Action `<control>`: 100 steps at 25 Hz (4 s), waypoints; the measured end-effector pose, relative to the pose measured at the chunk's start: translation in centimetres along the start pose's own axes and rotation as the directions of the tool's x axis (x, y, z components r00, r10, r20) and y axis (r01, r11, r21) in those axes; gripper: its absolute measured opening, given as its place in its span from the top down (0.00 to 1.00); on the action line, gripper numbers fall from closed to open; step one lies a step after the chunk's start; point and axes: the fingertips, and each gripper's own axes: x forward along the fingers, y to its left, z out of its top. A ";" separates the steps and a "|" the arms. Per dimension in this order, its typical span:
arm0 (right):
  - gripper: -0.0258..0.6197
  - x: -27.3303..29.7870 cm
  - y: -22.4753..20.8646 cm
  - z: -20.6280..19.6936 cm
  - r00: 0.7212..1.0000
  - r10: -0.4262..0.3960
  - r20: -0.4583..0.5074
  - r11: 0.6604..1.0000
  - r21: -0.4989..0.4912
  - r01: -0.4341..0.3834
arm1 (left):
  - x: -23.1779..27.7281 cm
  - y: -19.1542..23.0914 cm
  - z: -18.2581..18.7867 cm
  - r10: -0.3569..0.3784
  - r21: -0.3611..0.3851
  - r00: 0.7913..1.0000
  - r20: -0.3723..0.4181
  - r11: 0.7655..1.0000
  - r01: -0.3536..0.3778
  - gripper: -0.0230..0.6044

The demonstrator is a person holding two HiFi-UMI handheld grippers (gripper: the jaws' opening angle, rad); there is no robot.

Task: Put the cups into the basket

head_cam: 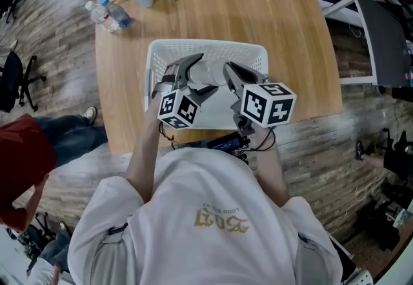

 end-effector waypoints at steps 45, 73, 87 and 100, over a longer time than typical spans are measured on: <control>0.91 1.2 -5.4 -4.1 0.924 -0.344 -0.167 0.899 -0.344 0.272 | -1.6 -1.8 1.2 -0.147 -0.171 0.982 0.120 0.971 0.166 0.62; 0.89 2.1 -4.7 -5.8 0.928 -0.313 -0.204 0.898 -0.380 0.220 | -2.9 1.5 2.4 -0.013 -0.324 0.981 0.193 0.943 0.076 0.92; 0.82 1.9 -4.7 -5.6 0.933 -0.310 -0.183 0.903 -0.362 0.230 | -3.1 1.6 2.8 -0.006 -0.340 0.977 0.213 0.937 0.080 0.94; 0.90 0.2 -5.0 -4.3 0.935 -0.344 -0.088 0.902 -0.309 0.303 | -3.4 2.3 2.7 0.032 -0.388 0.976 0.214 0.920 0.055 0.94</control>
